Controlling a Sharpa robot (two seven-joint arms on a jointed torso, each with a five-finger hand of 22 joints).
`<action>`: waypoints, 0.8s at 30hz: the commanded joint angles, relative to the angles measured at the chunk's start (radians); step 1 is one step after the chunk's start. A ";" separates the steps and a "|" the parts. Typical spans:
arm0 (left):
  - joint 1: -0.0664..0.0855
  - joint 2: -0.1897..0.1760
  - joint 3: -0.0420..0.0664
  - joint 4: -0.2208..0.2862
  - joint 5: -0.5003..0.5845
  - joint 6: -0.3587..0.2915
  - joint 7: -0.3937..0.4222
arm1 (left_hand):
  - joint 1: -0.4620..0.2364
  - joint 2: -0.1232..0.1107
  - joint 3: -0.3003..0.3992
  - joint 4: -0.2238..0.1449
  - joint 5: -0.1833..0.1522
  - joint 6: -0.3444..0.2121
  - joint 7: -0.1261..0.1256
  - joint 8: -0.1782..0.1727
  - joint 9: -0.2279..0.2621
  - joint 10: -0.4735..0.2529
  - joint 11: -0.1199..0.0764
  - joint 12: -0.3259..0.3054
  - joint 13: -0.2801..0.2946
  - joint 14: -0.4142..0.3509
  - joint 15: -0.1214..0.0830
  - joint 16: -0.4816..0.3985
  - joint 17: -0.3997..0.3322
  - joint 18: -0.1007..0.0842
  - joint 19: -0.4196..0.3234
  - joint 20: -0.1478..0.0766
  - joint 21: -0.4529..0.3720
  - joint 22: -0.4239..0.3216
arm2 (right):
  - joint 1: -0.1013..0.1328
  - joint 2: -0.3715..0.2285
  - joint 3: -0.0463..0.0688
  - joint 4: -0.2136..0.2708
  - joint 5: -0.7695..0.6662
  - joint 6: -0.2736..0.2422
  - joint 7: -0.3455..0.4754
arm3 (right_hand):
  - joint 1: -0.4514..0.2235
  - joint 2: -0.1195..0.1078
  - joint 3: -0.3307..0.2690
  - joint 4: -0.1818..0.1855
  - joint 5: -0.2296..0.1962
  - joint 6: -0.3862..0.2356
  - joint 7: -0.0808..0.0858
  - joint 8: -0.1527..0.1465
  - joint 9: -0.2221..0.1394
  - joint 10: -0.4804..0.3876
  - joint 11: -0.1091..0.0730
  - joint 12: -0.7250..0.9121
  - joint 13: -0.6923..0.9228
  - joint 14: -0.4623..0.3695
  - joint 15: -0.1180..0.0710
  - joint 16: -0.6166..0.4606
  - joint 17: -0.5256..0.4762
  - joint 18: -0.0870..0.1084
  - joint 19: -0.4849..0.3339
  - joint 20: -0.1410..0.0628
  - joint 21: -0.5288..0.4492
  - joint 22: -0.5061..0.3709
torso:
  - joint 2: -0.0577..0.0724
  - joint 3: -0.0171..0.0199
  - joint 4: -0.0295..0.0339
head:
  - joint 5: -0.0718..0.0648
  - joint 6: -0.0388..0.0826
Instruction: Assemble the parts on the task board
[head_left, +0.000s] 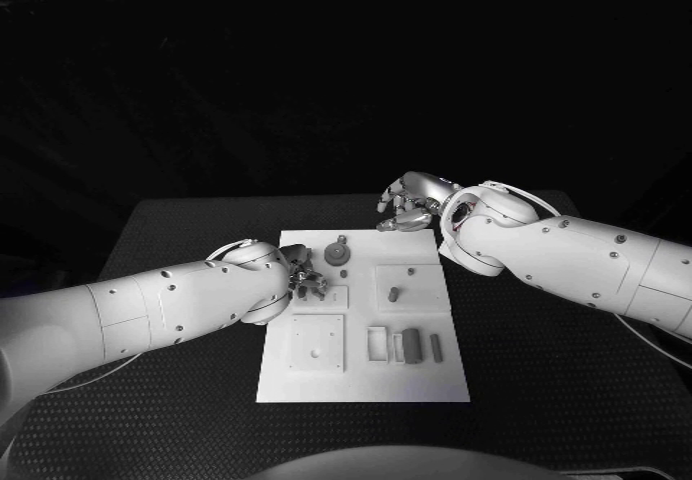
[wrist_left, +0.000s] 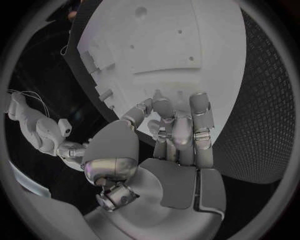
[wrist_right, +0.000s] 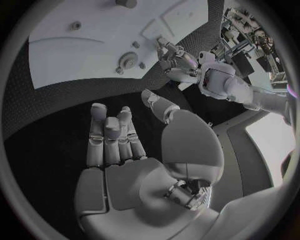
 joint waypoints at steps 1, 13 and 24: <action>-0.003 0.004 -0.001 0.000 -0.006 0.011 0.003 | 0.007 0.018 0.028 -0.022 0.003 0.062 -0.029 0.146 0.063 0.010 -0.013 0.006 -0.001 0.036 -0.051 0.006 -0.001 0.006 0.046 -0.042 -0.003 0.015 | 0.000 0.000 0.000 0.000 -0.001 0.013 0.004 | 0.000 0.012 -0.003 0.003 -0.003 -0.002 0.005 0.005 -0.001 -0.006 -0.002 0.006 -0.001 -0.009 -0.001 0.003 0.001 0.013 -0.007 -0.002 -0.006 0.017 | 0.000 -0.0003 0.0002 | 0.000 0.002; -0.004 0.004 -0.001 0.006 -0.006 0.026 0.003 | 0.007 0.018 0.028 -0.022 0.003 0.062 -0.029 0.146 0.063 0.010 -0.013 0.006 -0.001 0.036 -0.051 0.006 -0.001 0.006 0.046 -0.042 -0.003 0.015 | 0.000 0.001 0.000 0.000 -0.001 0.014 0.005 | 0.000 0.012 -0.004 0.004 -0.003 -0.001 0.005 0.006 -0.001 -0.006 -0.002 0.007 -0.001 -0.009 -0.001 0.003 0.001 0.013 -0.007 -0.002 -0.006 0.017 | 0.000 -0.0002 0.0007 | 0.000 0.001; -0.006 0.003 -0.001 0.005 -0.018 0.038 0.002 | 0.007 0.018 0.028 -0.022 0.003 0.062 -0.029 0.146 0.063 0.010 -0.013 0.006 -0.001 0.036 -0.051 0.006 -0.001 0.006 0.046 -0.042 -0.003 0.015 | 0.000 0.001 0.000 -0.001 0.019 0.017 0.006 | 0.000 0.012 -0.004 0.004 -0.003 -0.001 0.005 0.006 -0.001 -0.006 -0.002 0.007 -0.001 -0.009 -0.001 0.003 0.001 0.013 -0.007 -0.002 -0.006 0.017 | 0.000 0.0003 0.0001 | 0.000 0.000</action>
